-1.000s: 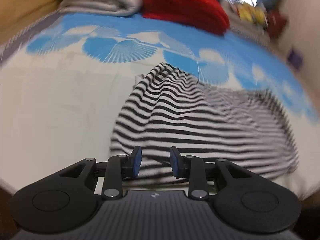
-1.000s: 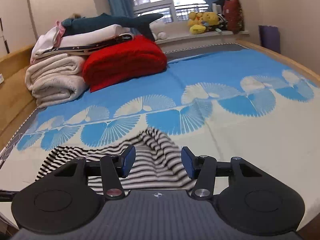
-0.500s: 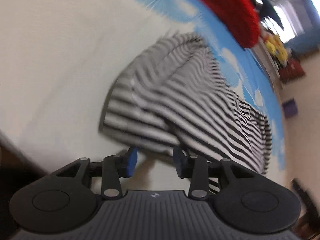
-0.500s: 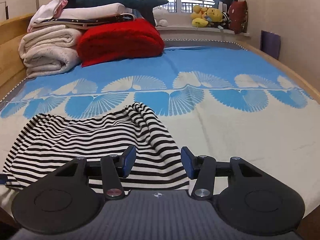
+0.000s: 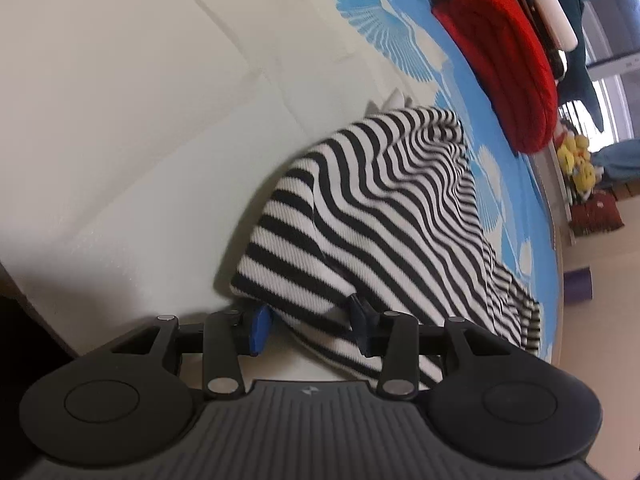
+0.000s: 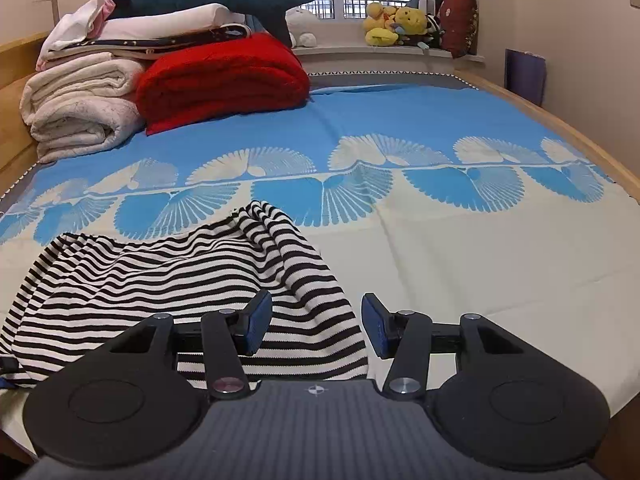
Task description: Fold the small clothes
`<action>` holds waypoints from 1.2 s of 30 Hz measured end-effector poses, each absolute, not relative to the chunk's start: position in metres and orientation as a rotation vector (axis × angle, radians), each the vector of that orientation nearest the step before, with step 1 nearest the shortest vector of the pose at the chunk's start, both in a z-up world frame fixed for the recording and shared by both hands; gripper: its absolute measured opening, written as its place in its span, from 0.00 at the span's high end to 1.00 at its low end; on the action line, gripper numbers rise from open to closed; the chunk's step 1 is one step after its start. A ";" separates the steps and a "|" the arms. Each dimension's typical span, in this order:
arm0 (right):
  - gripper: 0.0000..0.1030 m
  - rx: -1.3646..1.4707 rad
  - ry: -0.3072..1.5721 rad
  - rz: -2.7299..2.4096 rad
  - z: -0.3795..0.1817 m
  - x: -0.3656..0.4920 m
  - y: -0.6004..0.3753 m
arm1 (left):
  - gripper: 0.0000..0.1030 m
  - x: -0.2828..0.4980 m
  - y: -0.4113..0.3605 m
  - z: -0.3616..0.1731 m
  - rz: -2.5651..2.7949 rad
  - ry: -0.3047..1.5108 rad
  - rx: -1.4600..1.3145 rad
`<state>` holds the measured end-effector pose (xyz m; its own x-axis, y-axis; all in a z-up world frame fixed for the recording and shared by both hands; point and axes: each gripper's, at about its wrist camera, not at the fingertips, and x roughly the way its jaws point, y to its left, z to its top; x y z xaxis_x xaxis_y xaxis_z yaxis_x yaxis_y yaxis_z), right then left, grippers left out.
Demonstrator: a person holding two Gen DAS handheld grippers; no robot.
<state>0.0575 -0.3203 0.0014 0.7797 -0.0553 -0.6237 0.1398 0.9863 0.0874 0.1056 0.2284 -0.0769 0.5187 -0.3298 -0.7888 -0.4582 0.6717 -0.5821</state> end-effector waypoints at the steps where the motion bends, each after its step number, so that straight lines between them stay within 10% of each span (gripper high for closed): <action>1: 0.50 0.128 0.670 -0.108 0.001 0.057 -0.320 | 0.55 0.106 0.229 -0.077 0.096 1.053 -0.875; 13: 0.50 0.116 0.678 -0.160 -0.004 0.051 -0.329 | 0.57 0.118 0.227 -0.077 0.130 1.019 -0.857; 15: 0.50 0.112 0.680 -0.165 -0.004 0.050 -0.329 | 0.84 0.118 0.227 -0.074 0.125 1.013 -0.820; 18: 0.50 0.105 0.682 -0.168 -0.005 0.050 -0.327 | 0.88 0.114 0.227 -0.061 0.106 0.962 -0.749; 36: 0.50 0.172 0.683 -0.225 0.001 0.060 -0.343 | 0.93 0.102 0.189 0.018 0.174 0.854 -0.320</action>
